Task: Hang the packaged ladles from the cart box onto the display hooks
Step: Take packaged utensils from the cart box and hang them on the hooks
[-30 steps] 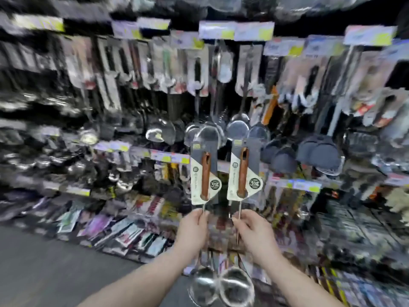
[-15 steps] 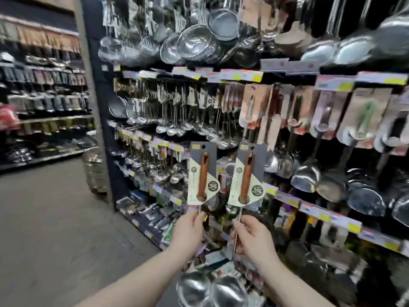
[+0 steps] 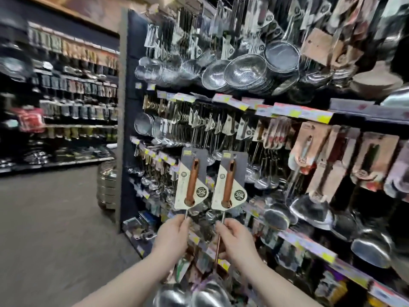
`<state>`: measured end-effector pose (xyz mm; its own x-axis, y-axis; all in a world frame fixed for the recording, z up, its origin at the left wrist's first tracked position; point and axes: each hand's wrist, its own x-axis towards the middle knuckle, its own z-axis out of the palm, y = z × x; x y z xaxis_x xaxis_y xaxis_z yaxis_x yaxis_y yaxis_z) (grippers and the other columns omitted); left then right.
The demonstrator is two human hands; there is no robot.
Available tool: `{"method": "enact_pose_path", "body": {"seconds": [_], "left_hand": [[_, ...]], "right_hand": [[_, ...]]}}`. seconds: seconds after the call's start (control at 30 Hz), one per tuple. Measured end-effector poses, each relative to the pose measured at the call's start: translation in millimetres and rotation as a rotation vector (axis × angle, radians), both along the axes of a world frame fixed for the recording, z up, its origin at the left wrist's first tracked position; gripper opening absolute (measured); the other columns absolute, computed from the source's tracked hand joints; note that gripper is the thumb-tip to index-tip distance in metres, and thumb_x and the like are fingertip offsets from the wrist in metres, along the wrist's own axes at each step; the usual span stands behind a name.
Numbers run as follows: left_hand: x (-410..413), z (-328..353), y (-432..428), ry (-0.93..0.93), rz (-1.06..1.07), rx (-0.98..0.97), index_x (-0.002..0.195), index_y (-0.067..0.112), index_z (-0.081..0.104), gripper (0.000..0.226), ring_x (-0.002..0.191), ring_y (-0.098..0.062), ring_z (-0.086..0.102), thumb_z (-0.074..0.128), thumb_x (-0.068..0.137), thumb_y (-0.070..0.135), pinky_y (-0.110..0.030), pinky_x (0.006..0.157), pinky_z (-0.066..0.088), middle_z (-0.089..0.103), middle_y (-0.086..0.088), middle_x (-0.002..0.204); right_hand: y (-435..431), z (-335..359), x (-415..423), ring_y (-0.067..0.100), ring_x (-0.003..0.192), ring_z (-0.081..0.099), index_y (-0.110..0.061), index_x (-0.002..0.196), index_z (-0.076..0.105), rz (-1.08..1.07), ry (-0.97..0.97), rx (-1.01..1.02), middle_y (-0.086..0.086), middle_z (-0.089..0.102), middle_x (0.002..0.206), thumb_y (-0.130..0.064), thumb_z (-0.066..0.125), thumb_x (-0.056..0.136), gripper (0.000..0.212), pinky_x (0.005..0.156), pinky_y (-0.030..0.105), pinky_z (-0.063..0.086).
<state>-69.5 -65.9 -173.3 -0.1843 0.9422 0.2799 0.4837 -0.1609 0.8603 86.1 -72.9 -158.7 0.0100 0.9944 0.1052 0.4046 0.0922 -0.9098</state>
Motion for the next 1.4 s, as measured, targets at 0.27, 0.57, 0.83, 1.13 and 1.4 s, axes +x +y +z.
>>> {"method": "enact_pose_path", "body": {"seconds": [0.27, 0.57, 0.83, 1.13, 1.4], "left_hand": [[0.5, 25.4, 138.5, -0.033, -0.065, -0.032, 0.062, 0.015, 0.047, 0.034, 0.052, -0.017, 0.044, 0.046, 0.094, 0.026, -0.031, 0.056, 0.035, 0.047, 0.001, 0.054], [47.6, 50.7, 274.4, 0.020, -0.176, -0.007, 0.083, 0.015, 0.061, 0.024, 0.059, -0.008, 0.046, 0.043, 0.096, 0.026, -0.021, 0.052, 0.034, 0.051, 0.007, 0.063], [68.5, 53.2, 348.6, 0.017, -0.264, 0.045, 0.072, 0.009, 0.055, 0.029, 0.060, -0.015, 0.046, 0.047, 0.094, 0.026, -0.026, 0.057, 0.033, 0.048, 0.003, 0.058], [62.3, 55.4, 420.4, -0.032, -0.487, 0.047, 0.093, 0.009, 0.065, 0.027, 0.070, -0.020, 0.059, 0.046, 0.094, 0.029, -0.032, 0.068, 0.045, 0.060, -0.003, 0.071], [53.1, 51.3, 450.2, -0.074, -0.649, 0.075, 0.080, 0.005, 0.064, 0.028, 0.058, -0.020, 0.050, 0.047, 0.094, 0.023, -0.031, 0.059, 0.037, 0.051, -0.003, 0.058]], "right_hand": [[145.3, 29.2, -1.3, 0.027, 0.066, 0.062, -0.021, 0.076, 0.048, -0.007, 0.072, 0.020, 0.012, 0.059, 0.073, -0.028, 0.048, 0.095, 0.021, 0.048, 0.029, 0.048], [282.4, 63.8, 50.6, 0.023, 0.053, 0.062, -0.012, 0.074, 0.046, -0.134, 0.103, 0.060, 0.010, 0.059, 0.063, -0.023, 0.046, 0.096, 0.024, 0.038, 0.021, 0.041], [332.8, 73.9, 69.7, 0.017, 0.045, 0.061, -0.013, 0.075, 0.048, -0.273, 0.140, 0.058, 0.005, 0.058, 0.057, -0.023, 0.048, 0.095, 0.023, 0.041, 0.021, 0.042], [362.1, 88.6, 47.6, 0.023, 0.048, 0.059, -0.017, 0.067, 0.046, -0.491, 0.162, 0.201, 0.008, 0.055, 0.058, -0.023, 0.050, 0.094, 0.028, 0.039, 0.024, 0.037], [374.2, 103.8, 21.3, 0.017, 0.041, 0.055, -0.008, 0.079, 0.051, -0.597, 0.241, 0.260, 0.007, 0.055, 0.055, -0.022, 0.048, 0.095, 0.022, 0.049, 0.030, 0.040]]}}
